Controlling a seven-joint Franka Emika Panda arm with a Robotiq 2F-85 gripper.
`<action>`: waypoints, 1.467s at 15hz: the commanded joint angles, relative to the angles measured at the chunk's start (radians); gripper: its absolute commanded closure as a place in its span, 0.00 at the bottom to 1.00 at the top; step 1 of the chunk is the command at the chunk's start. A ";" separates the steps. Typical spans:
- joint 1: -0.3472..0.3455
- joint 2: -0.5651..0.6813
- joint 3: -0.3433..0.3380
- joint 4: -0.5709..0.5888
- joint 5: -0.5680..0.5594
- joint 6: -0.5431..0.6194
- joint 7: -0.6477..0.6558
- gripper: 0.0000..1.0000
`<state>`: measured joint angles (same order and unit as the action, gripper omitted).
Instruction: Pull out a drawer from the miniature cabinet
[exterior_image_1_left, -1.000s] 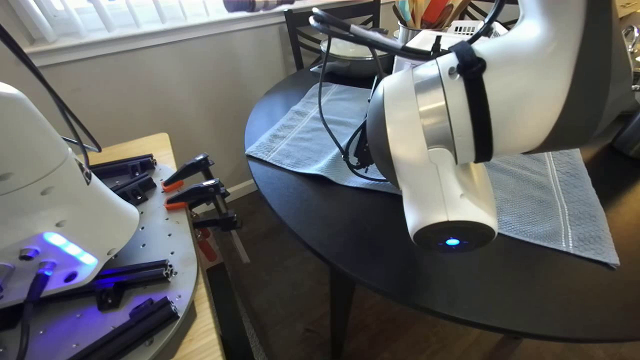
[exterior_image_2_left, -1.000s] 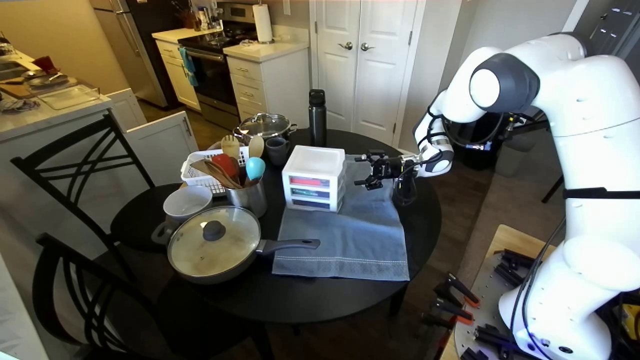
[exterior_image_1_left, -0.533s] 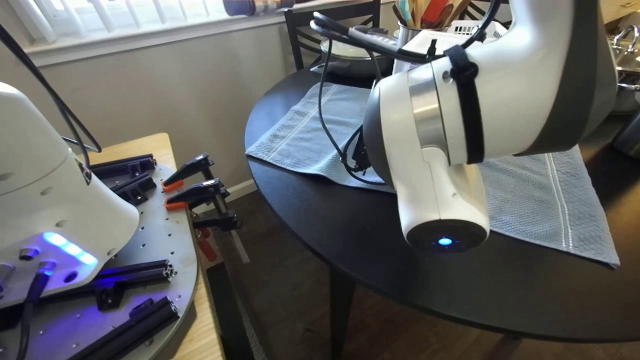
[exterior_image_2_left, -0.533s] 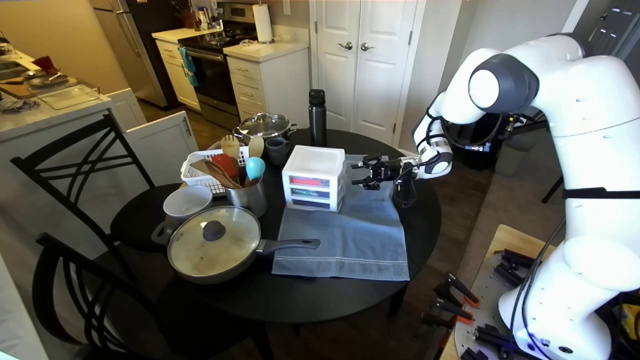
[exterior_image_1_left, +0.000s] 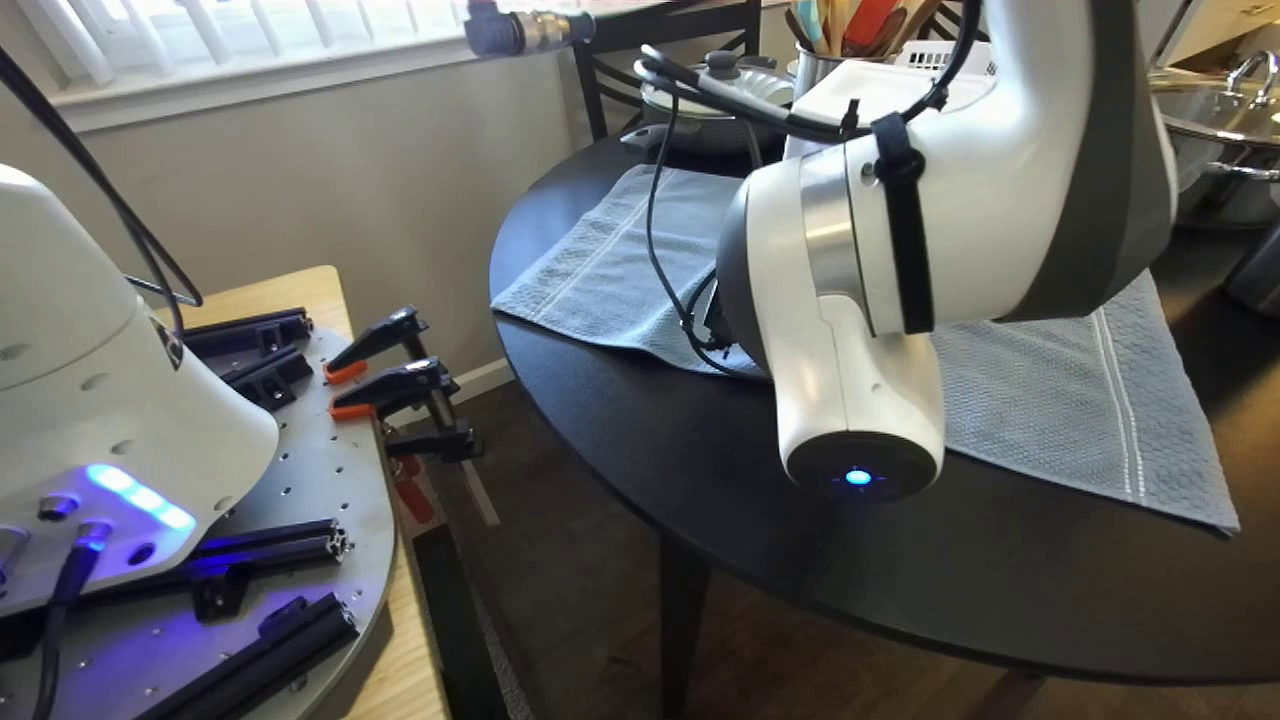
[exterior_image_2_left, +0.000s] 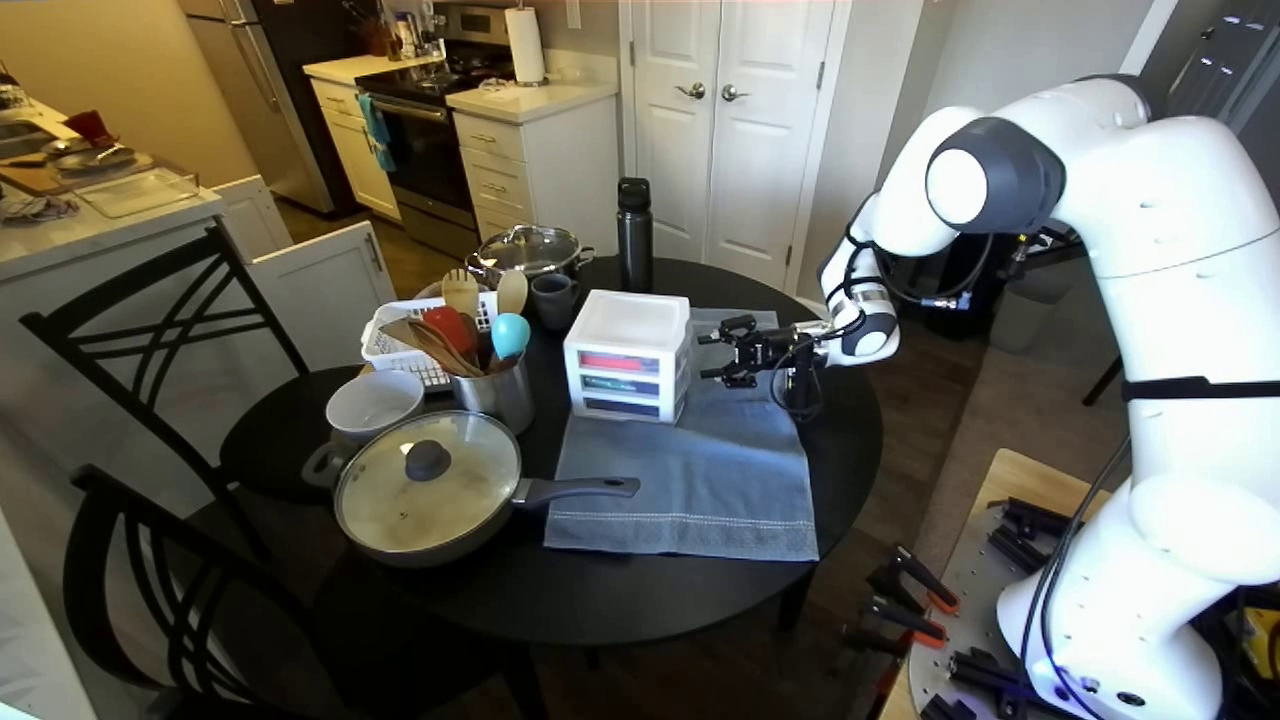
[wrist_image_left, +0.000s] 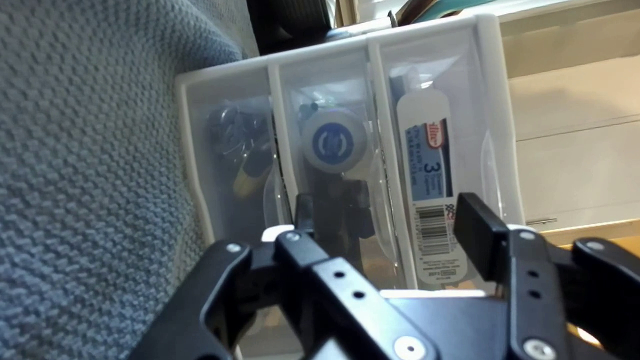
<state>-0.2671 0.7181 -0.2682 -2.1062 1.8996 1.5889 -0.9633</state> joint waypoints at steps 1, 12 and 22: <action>0.020 0.002 0.006 0.013 0.038 0.039 0.018 0.30; 0.027 0.001 0.005 0.011 0.082 0.056 0.013 0.97; 0.012 -0.014 -0.025 -0.020 0.051 0.051 -0.007 0.94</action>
<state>-0.2452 0.7197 -0.2689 -2.0958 1.9531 1.6236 -0.9673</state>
